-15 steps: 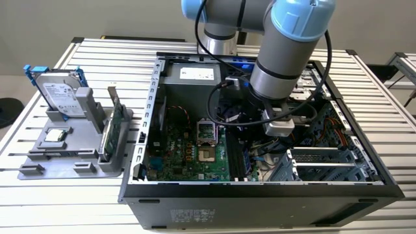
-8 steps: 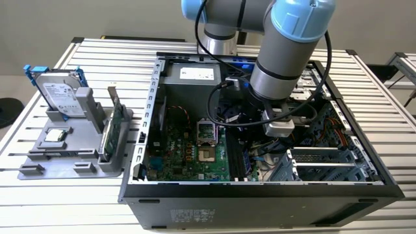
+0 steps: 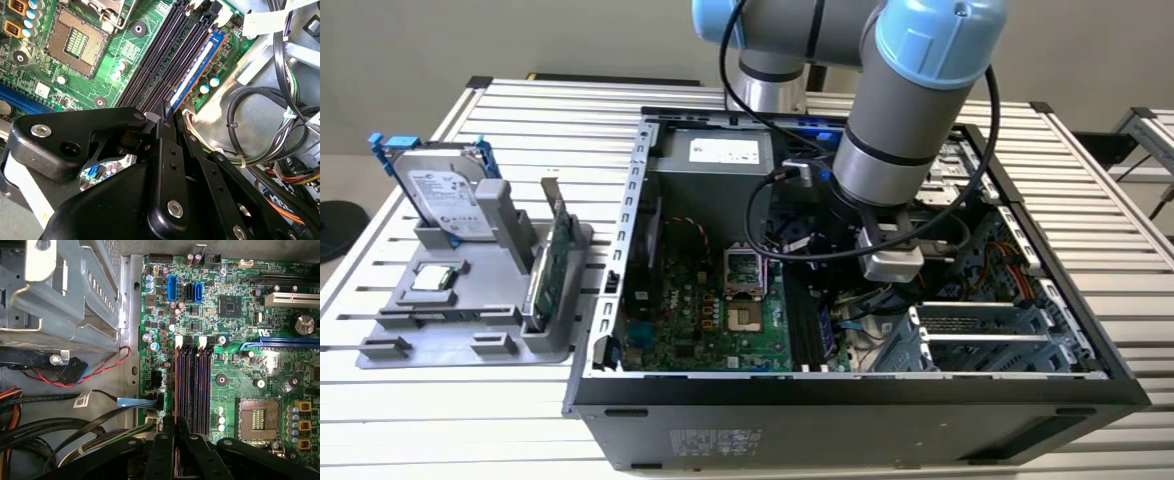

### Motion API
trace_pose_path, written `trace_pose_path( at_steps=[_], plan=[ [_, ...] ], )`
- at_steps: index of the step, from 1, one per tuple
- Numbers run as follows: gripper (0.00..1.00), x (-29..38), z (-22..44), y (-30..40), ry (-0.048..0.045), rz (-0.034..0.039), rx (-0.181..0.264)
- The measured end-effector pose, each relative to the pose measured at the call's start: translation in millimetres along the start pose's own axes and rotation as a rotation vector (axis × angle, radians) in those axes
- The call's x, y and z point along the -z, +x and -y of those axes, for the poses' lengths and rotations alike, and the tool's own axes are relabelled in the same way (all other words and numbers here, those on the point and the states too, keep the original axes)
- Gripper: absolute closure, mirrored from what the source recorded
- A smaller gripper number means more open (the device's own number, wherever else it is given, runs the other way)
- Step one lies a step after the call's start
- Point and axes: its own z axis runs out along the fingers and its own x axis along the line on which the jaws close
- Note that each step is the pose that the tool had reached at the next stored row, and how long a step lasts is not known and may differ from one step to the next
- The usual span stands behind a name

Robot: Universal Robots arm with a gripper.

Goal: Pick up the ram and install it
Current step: 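Insert the ram into the slot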

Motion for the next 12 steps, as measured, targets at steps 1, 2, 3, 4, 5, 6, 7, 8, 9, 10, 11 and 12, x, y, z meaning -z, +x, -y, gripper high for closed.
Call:
trace_pose_path(
  at_steps=[1,2,3,4,5,6,7,8,9,10,11,12],
  plan=[
    [1.00,0.0,0.1,0.0,-0.0006,0.0001,0.000],
    [1.00,0.0,0.1,0.0,-0.0018,0.0000,0.000],
    [1.00,0.1,0.0,0.0,-0.0027,0.0000,0.000],
    [1.00,0.1,0.0,0.0,-0.0029,0.0000,0.000],
    [1.00,0.2,0.0,0.0,-0.0030,0.0000,0.000],
    [1.00,0.5,0.0,-0.1,-0.0033,0.0000,0.000],
    [1.00,0.8,0.0,-0.1,-0.0033,0.0000,0.000],
    [1.00,0.8,0.0,-0.1,-0.0031,0.0000,0.000],
    [1.00,0.7,0.0,-0.1,-0.0029,0.0000,0.000],
    [1.00,0.7,0.0,-0.2,-0.0030,0.0000,0.000],
    [1.00,0.7,0.0,-0.4,-0.0029,0.0000,0.000],
    [1.00,0.7,-0.1,-0.9,-0.0030,0.0000,0.000]
  ],
)
